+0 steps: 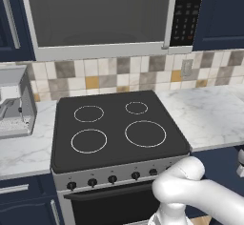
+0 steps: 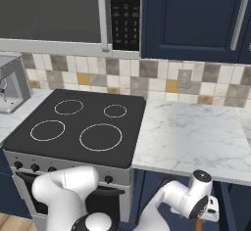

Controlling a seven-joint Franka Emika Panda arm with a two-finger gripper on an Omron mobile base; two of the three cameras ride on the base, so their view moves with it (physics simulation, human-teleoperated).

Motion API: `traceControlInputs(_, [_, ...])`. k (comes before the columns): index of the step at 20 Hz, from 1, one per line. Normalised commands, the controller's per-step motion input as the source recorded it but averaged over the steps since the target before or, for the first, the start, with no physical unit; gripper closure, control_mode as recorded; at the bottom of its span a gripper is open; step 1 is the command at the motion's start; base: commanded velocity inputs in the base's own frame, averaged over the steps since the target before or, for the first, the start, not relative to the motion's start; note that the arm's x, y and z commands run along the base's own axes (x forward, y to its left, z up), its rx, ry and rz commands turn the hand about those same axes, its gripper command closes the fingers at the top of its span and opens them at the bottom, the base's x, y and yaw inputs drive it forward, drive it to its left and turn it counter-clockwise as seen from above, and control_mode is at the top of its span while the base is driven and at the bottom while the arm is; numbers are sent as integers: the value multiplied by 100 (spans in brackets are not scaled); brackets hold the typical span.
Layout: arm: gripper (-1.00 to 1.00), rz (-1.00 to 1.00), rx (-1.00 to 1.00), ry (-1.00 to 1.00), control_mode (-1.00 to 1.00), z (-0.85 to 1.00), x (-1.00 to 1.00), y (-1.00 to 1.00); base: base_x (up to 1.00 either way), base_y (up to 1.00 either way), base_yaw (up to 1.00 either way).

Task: Take the pizza cutter from the drawer on the right and place it on the dining counter for cutting.

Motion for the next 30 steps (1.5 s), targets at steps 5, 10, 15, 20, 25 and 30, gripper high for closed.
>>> traceControlInputs(5, [-100,5,0,0,-100,-13,16,-18,0,0,0])
traceControlInputs(10, [-100,4,0,0,-100,-17,16,-9,0,0,0])
traceControlInputs(15, [-100,2,0,0,-100,-17,13,-6,0,0,0])
traceControlInputs(20, [-100,1,0,0,-100,-17,1,-7,0,0,0])
traceControlInputs(25, [-100,0,1,0,-100,-16,0,-6,0,0,0])
traceControlInputs(30, [-100,0,0,0,-100,-6,0,0,0,0,0])
